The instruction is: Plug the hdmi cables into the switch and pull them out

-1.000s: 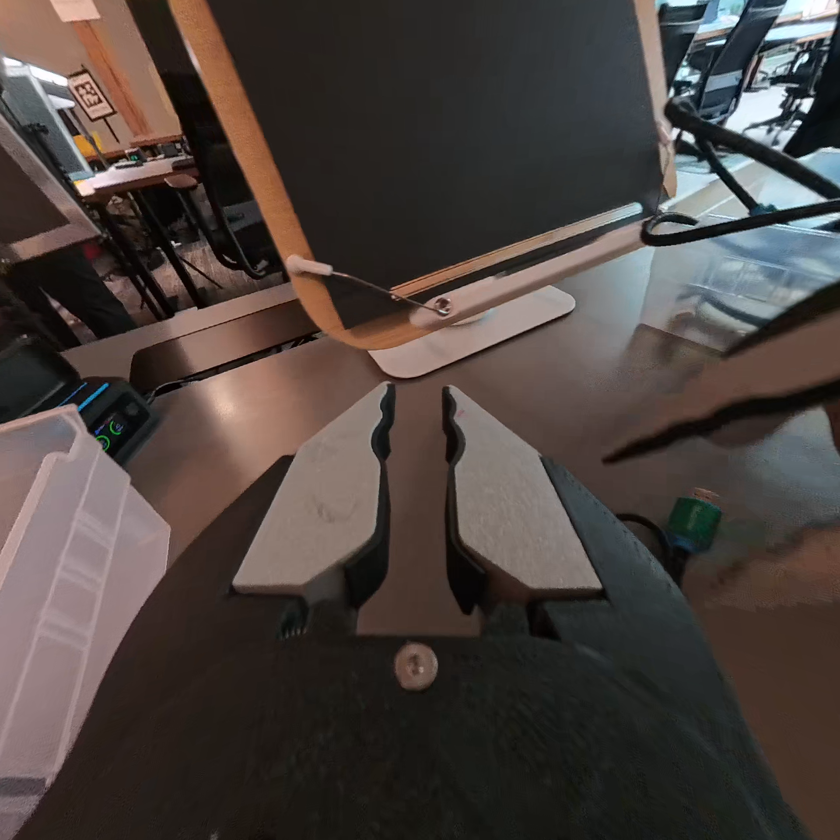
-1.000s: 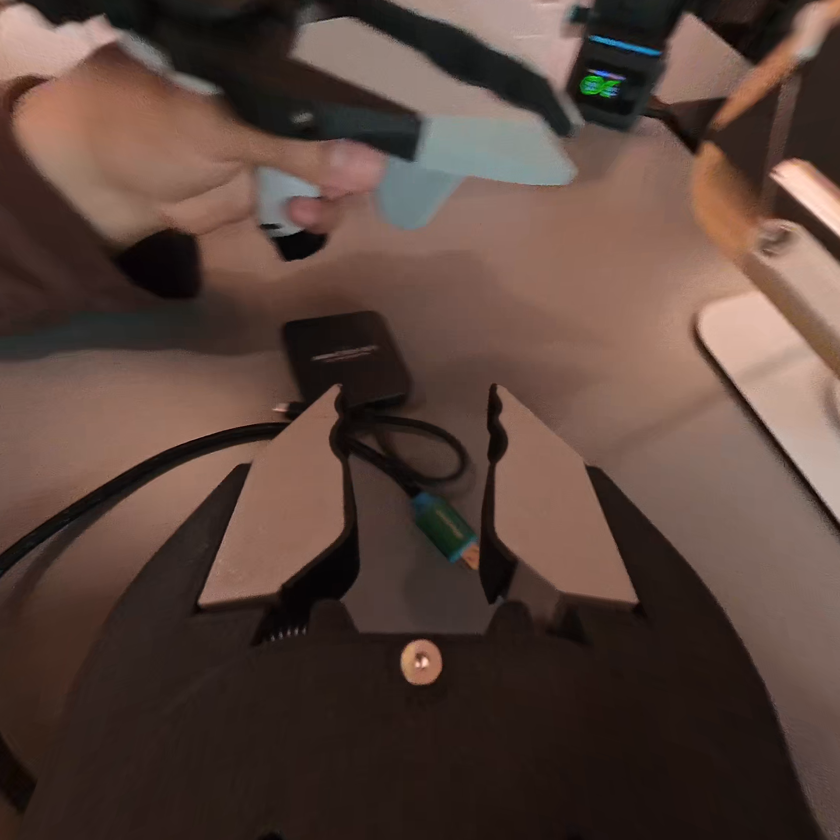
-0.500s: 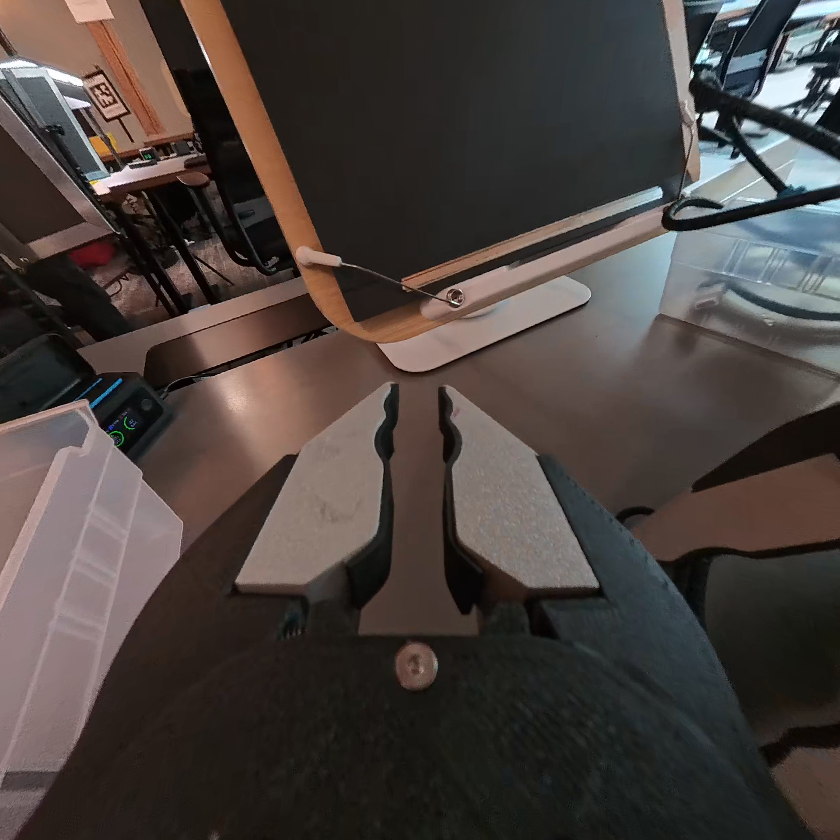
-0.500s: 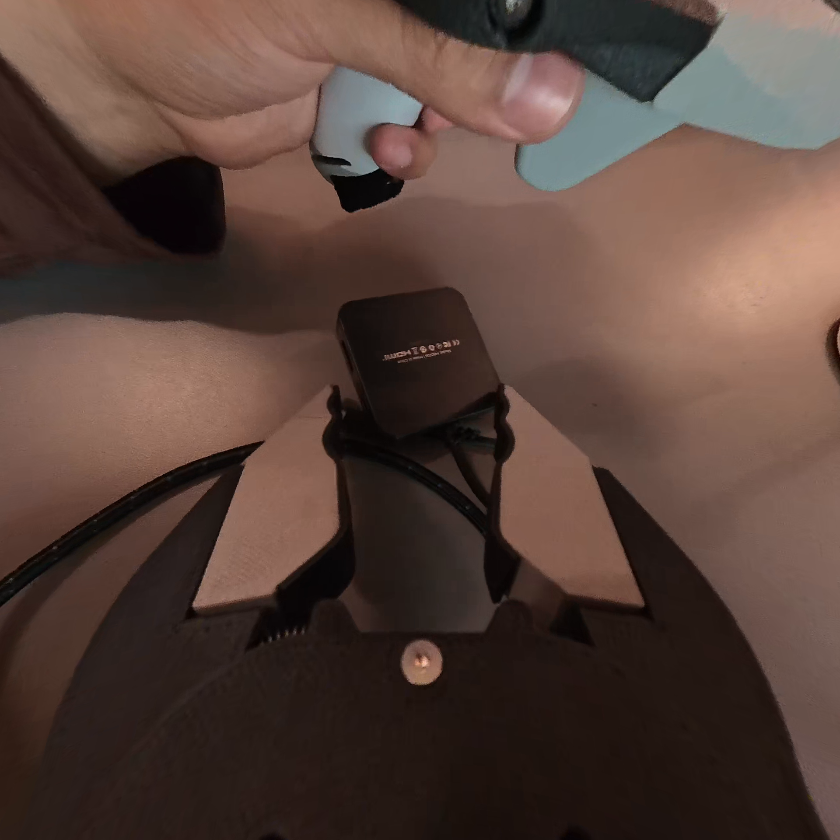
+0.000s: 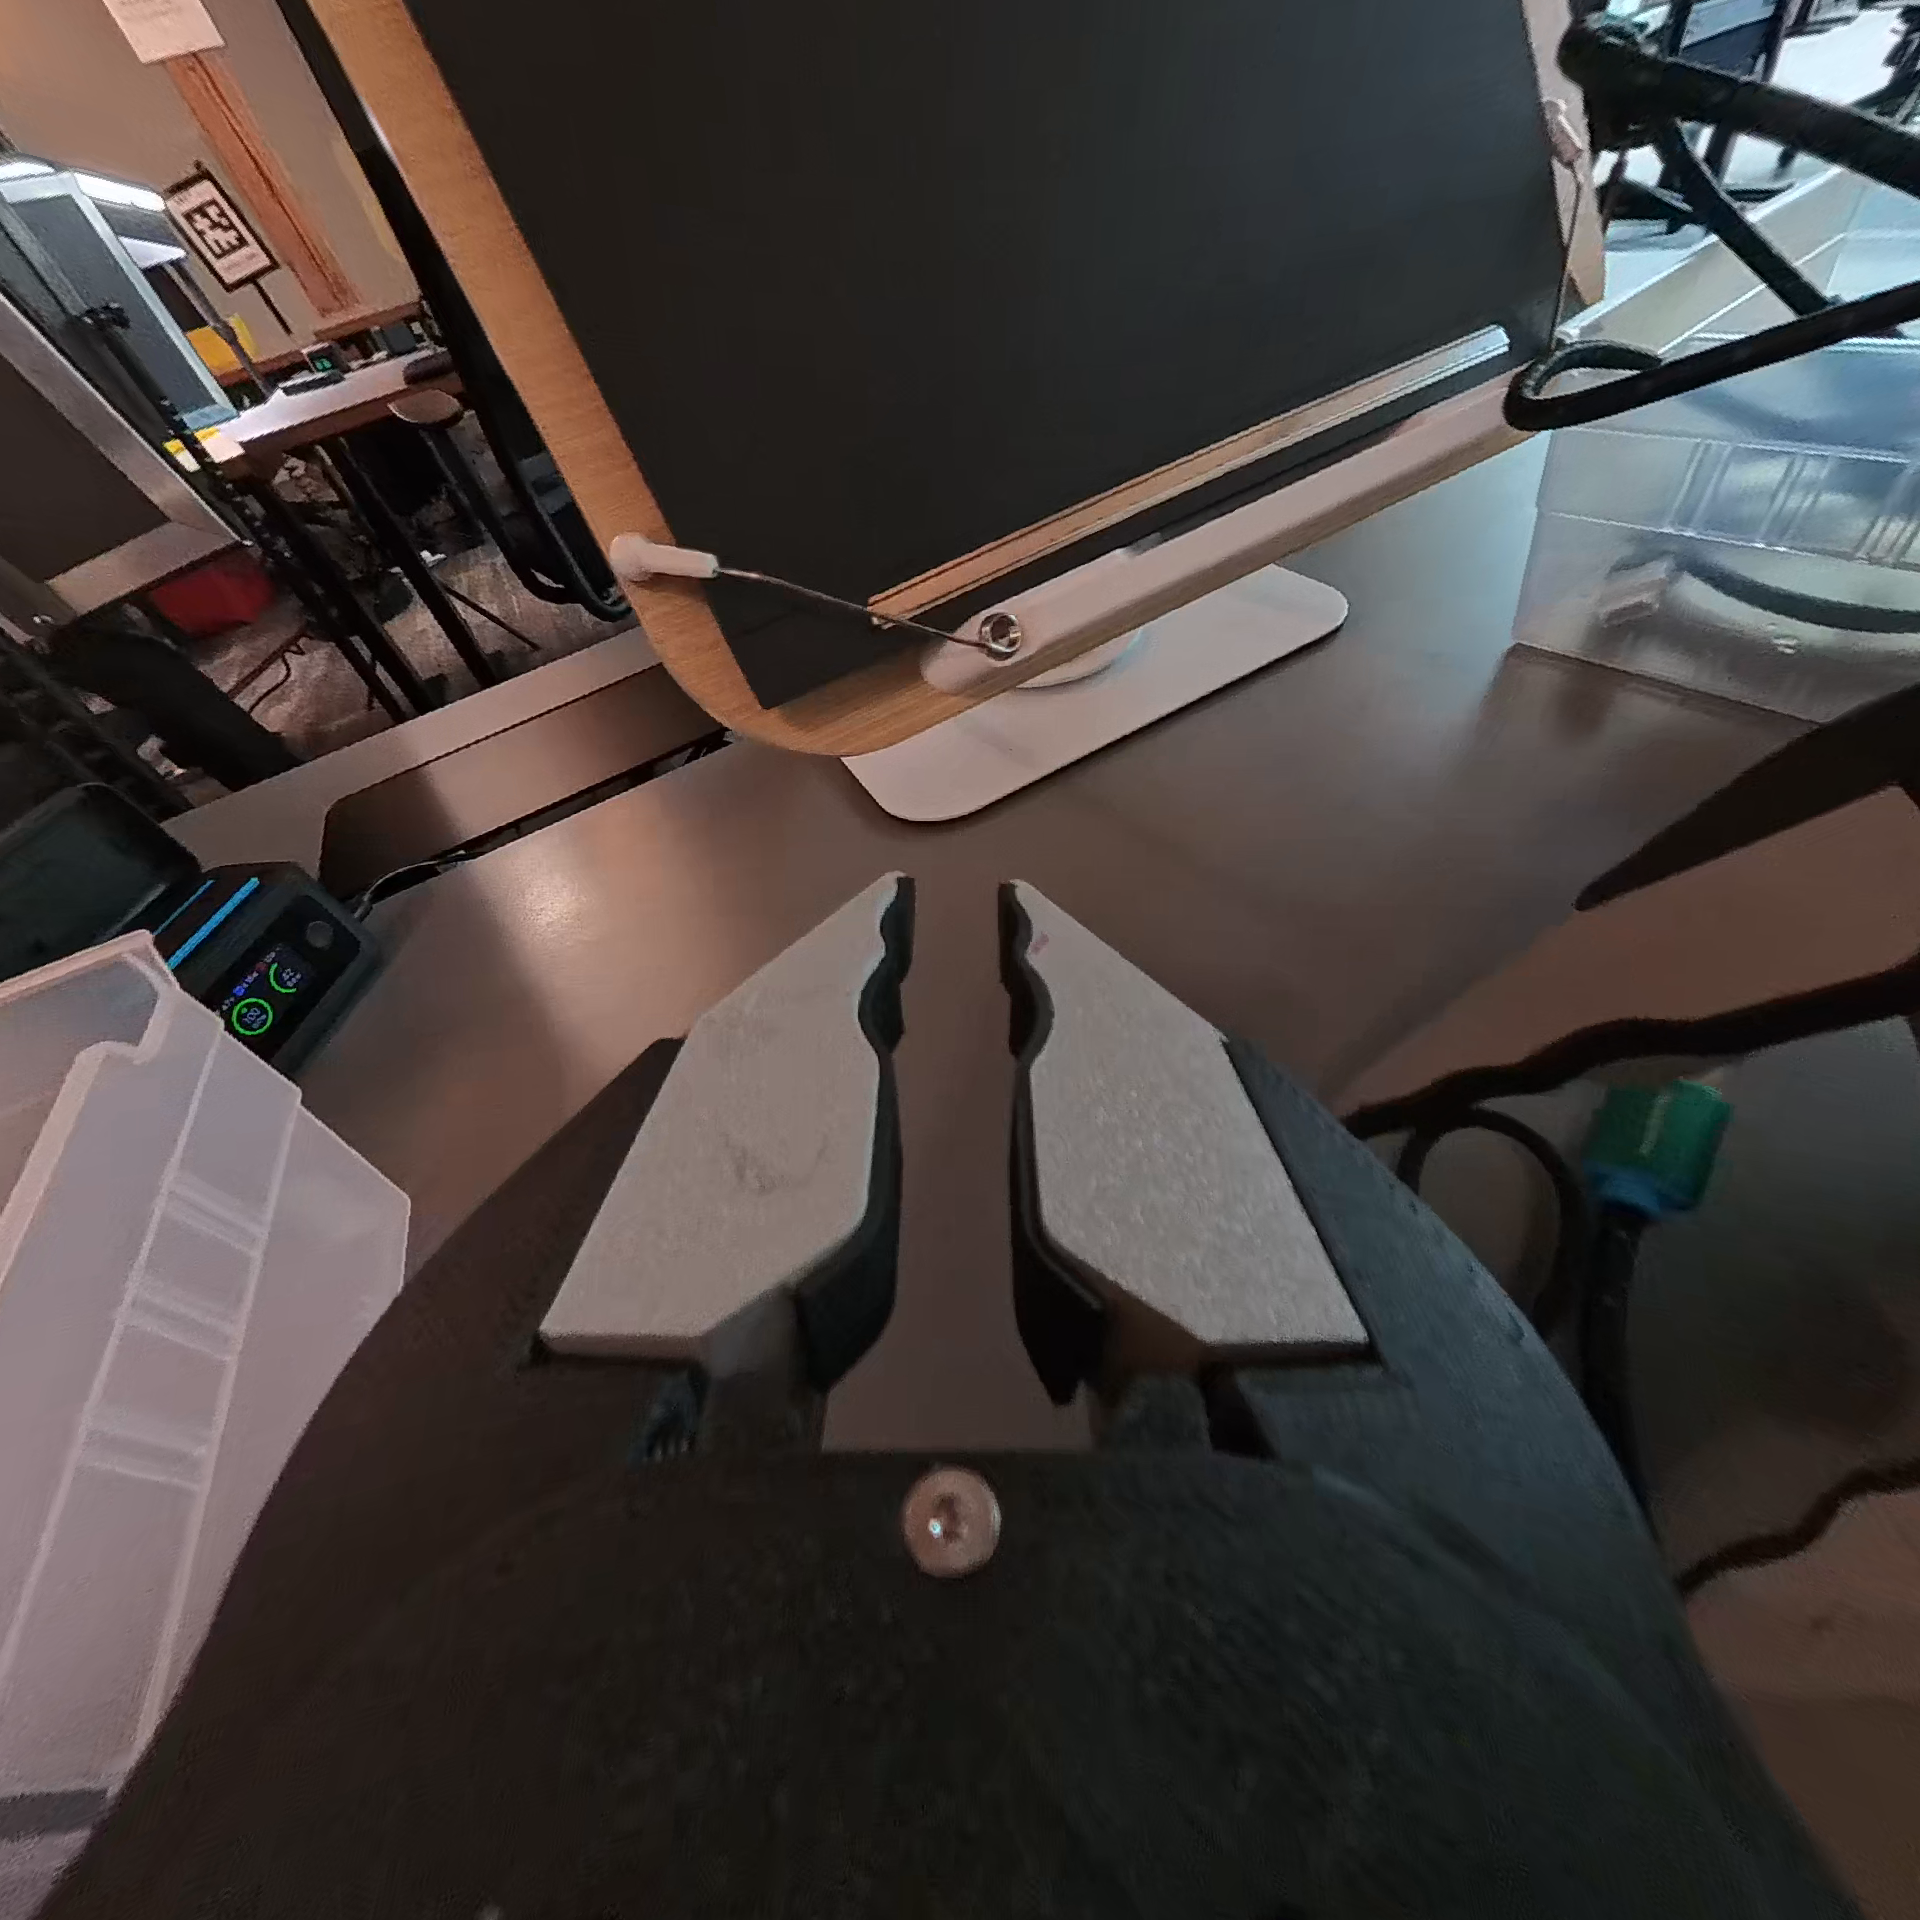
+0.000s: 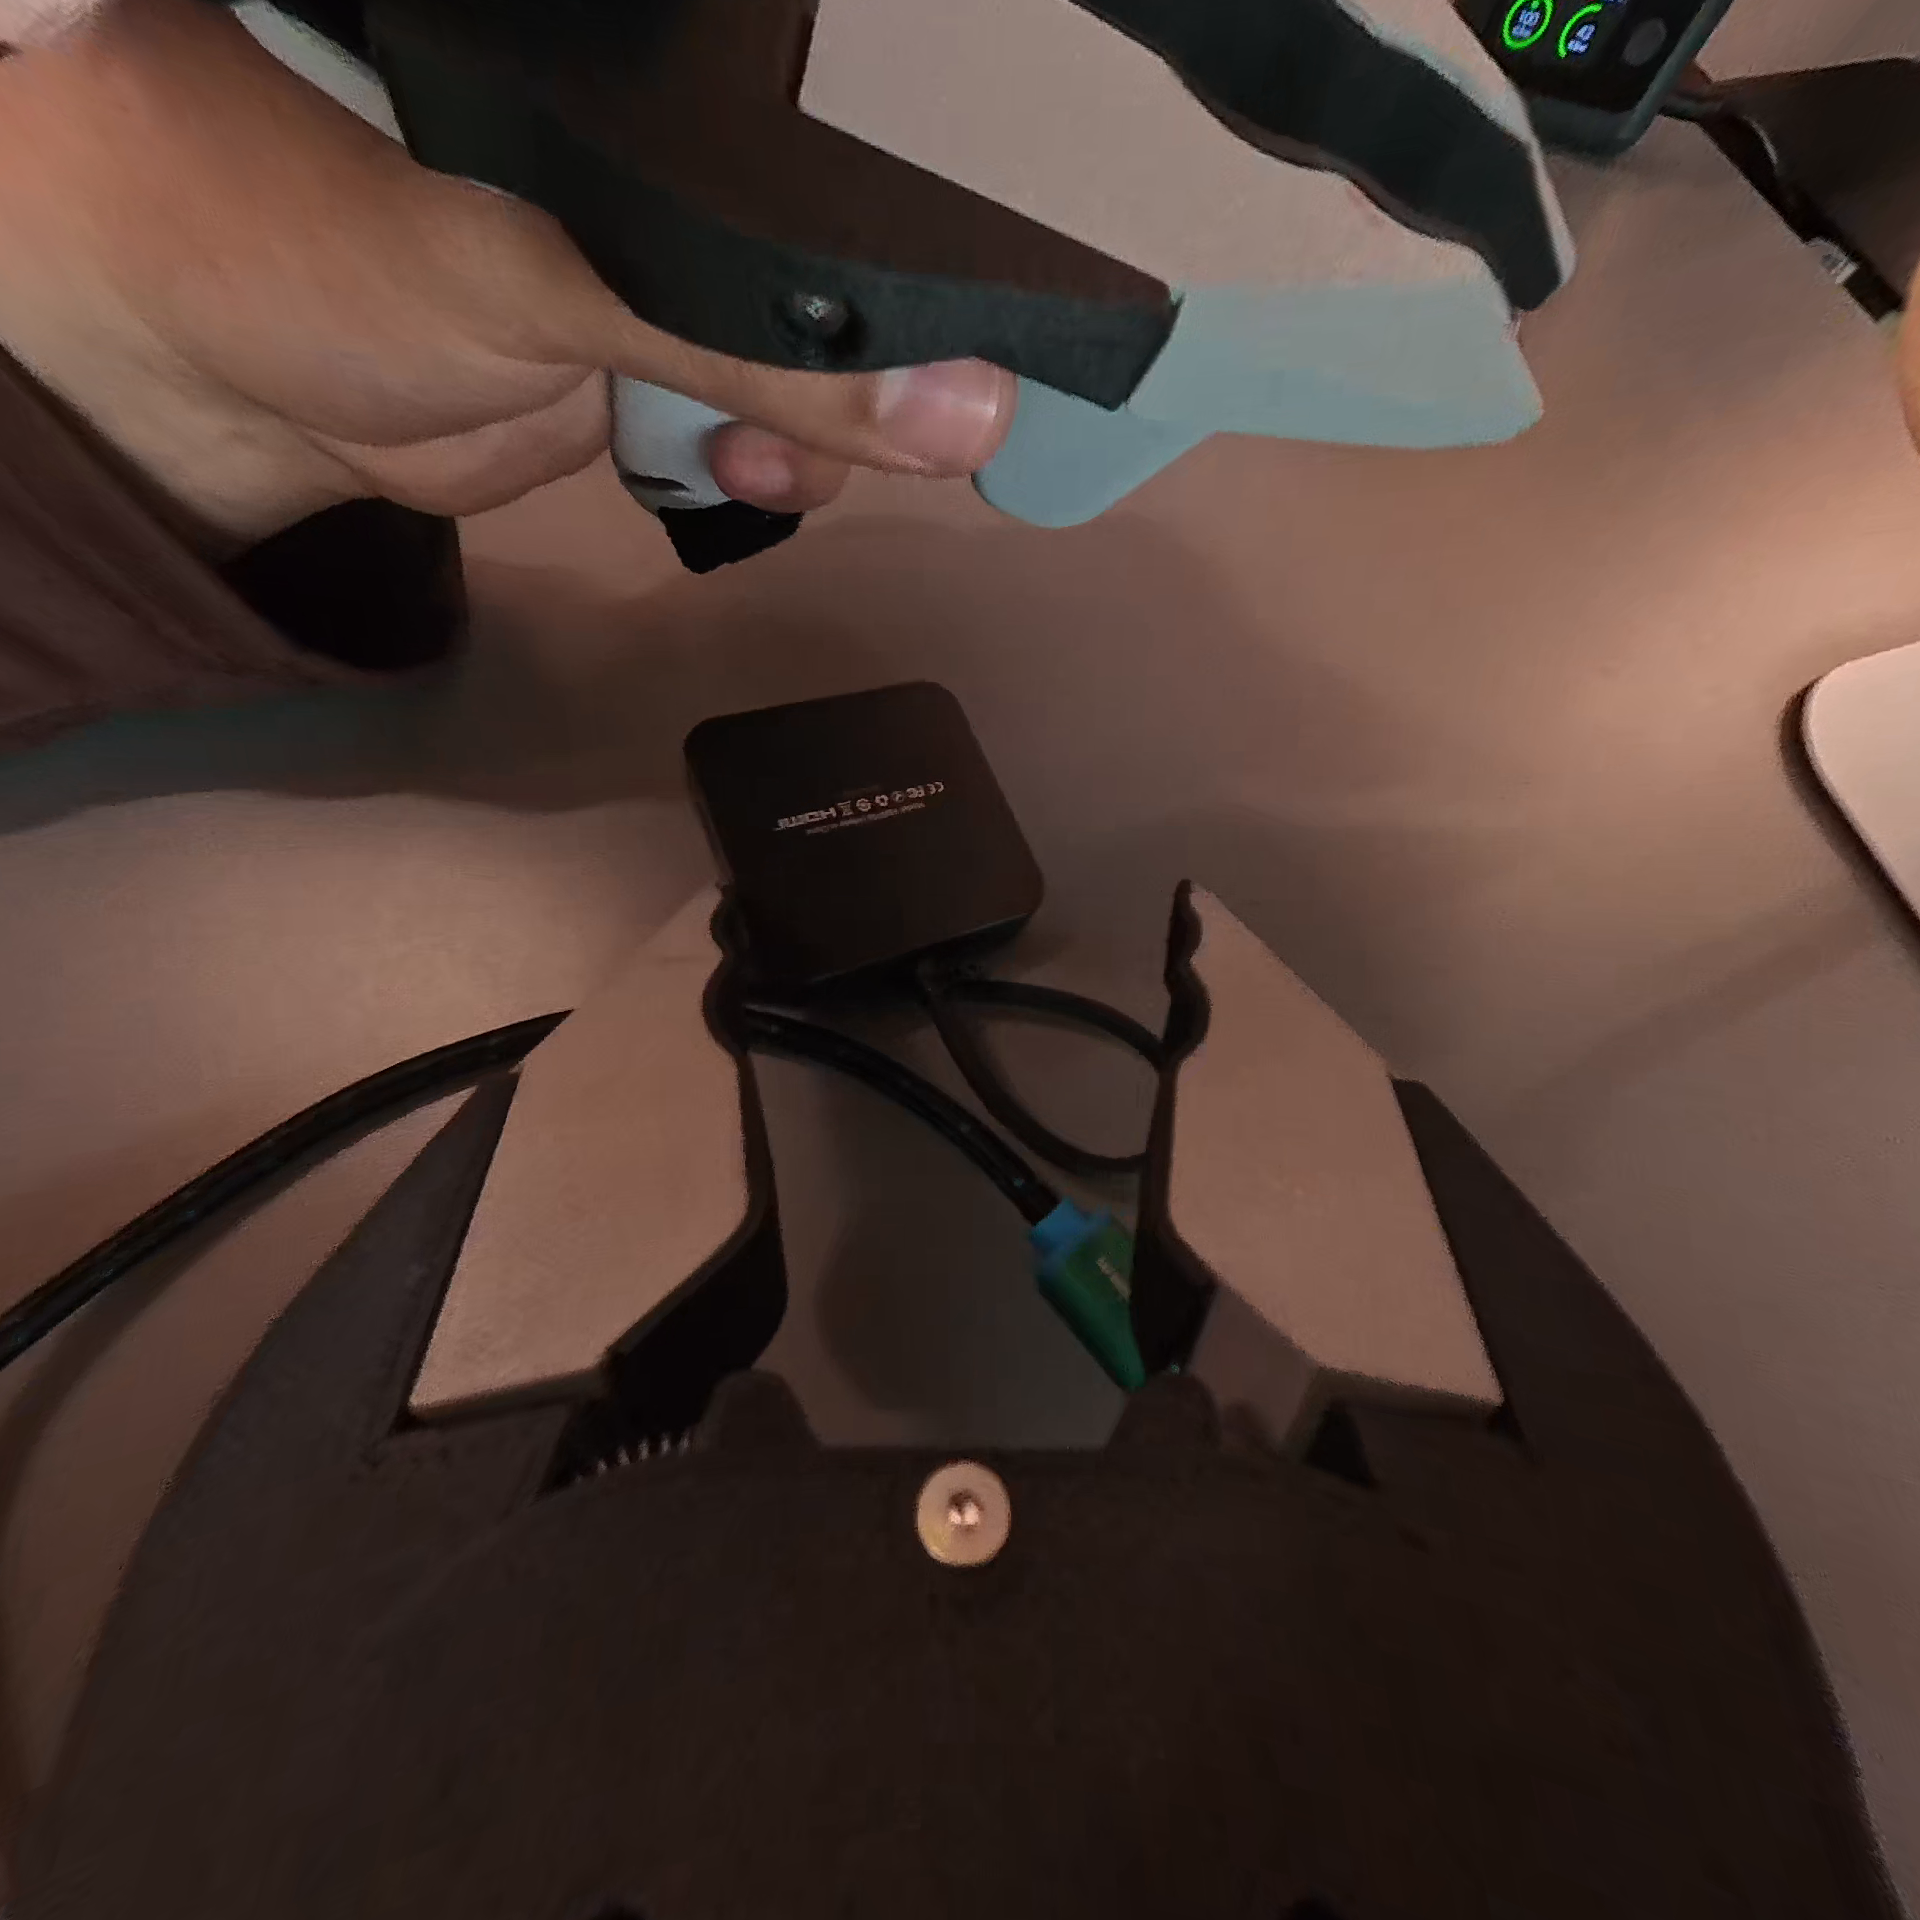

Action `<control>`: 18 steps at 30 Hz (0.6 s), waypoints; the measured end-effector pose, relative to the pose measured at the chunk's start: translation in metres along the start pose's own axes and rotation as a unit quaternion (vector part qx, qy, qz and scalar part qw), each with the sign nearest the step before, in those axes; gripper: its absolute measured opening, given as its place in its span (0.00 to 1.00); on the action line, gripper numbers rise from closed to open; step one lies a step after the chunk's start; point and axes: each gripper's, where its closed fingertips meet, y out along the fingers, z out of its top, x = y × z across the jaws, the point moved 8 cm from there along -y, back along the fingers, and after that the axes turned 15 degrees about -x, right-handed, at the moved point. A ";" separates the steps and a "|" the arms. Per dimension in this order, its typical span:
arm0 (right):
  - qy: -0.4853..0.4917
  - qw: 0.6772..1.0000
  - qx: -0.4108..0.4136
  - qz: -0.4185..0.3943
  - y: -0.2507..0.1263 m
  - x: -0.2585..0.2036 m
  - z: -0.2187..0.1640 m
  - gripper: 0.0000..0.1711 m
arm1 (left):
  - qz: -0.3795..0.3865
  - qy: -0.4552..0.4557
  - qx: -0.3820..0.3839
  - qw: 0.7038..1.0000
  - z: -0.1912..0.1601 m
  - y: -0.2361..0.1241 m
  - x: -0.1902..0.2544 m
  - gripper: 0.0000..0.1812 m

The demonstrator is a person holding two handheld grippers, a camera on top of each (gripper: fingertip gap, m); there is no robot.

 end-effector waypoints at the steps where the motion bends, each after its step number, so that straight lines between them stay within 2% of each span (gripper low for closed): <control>1: -0.007 1.000 -0.003 -0.006 0.001 0.000 0.002 0.46 | -0.004 0.003 -0.001 1.000 0.000 0.000 0.001 0.08; 5: -0.040 0.999 -0.026 0.024 0.014 -0.010 0.006 0.39 | -0.026 0.013 -0.007 1.000 0.001 -0.003 0.003 0.09; 9: -0.068 0.997 -0.028 -0.007 0.020 -0.014 0.010 0.35 | -0.038 0.039 -0.023 0.998 -0.002 -0.004 0.003 0.10; 10: -0.066 0.997 -0.027 -0.002 0.017 -0.015 0.012 0.29 | -0.035 0.053 -0.028 0.998 -0.003 -0.004 0.002 0.10; 11: -0.057 0.998 -0.018 -0.006 0.013 -0.013 0.013 0.22 | -0.027 0.067 -0.033 0.997 -0.006 -0.005 0.000 0.11; 13: -0.025 0.999 0.005 -0.026 0.002 -0.001 0.013 0.14 | -0.004 0.093 -0.041 0.995 -0.009 -0.007 -0.005 0.11; 18: 0.072 0.995 0.052 0.035 -0.024 0.034 -0.004 0.09 | 0.011 0.108 -0.045 0.993 -0.018 -0.012 -0.019 0.11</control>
